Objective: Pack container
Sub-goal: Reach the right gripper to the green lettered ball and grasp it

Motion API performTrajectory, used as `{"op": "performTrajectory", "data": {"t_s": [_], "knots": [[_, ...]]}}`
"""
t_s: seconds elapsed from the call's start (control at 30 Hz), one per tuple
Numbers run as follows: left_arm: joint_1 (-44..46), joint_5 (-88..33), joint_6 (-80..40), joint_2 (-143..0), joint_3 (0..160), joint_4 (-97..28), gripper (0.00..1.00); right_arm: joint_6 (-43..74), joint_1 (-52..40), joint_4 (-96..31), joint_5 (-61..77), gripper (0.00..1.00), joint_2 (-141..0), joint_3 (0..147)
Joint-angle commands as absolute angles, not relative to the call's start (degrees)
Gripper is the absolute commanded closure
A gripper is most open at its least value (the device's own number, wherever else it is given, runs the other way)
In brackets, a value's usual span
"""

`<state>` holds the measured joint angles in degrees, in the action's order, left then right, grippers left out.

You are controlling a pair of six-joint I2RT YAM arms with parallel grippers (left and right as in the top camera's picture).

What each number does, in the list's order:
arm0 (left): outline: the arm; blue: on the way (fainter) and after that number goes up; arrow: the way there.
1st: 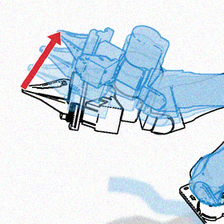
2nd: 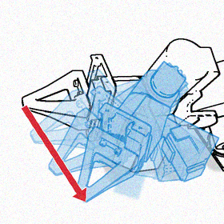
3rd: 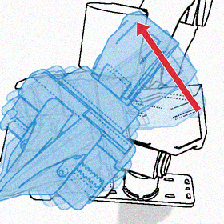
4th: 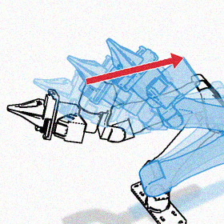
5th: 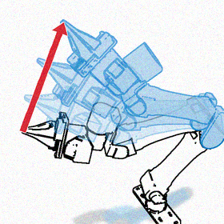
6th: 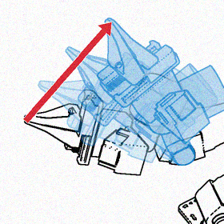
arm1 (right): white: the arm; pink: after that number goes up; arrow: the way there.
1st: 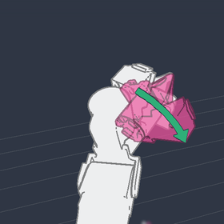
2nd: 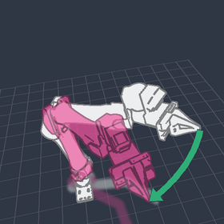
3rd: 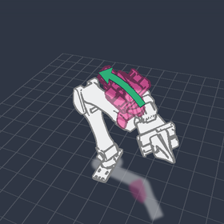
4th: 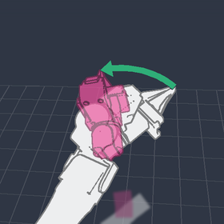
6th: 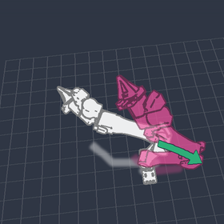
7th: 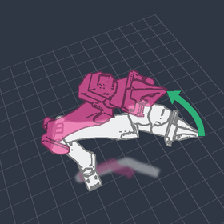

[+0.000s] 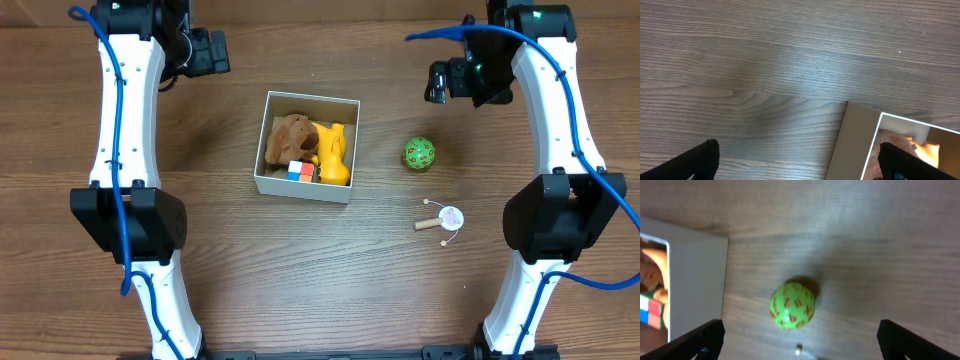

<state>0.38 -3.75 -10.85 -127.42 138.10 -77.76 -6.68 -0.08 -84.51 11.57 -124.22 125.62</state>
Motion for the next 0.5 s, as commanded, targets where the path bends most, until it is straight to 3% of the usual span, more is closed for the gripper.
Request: {"op": "performTrajectory", "data": {"t_s": [0.0, 0.47], "knots": [[0.71, -2.98, -11.81, -126.85, 138.78, -77.71, 0.0, -3.29, 0.12, -84.31, 11.46, 0.0, -122.93, 123.81], [0.71, -2.96, -11.81, -126.85, 138.78, -77.71, 0.0, 4.6, -1.93, -72.75, 6.92, 0.0, -123.26, 104.73]]}}
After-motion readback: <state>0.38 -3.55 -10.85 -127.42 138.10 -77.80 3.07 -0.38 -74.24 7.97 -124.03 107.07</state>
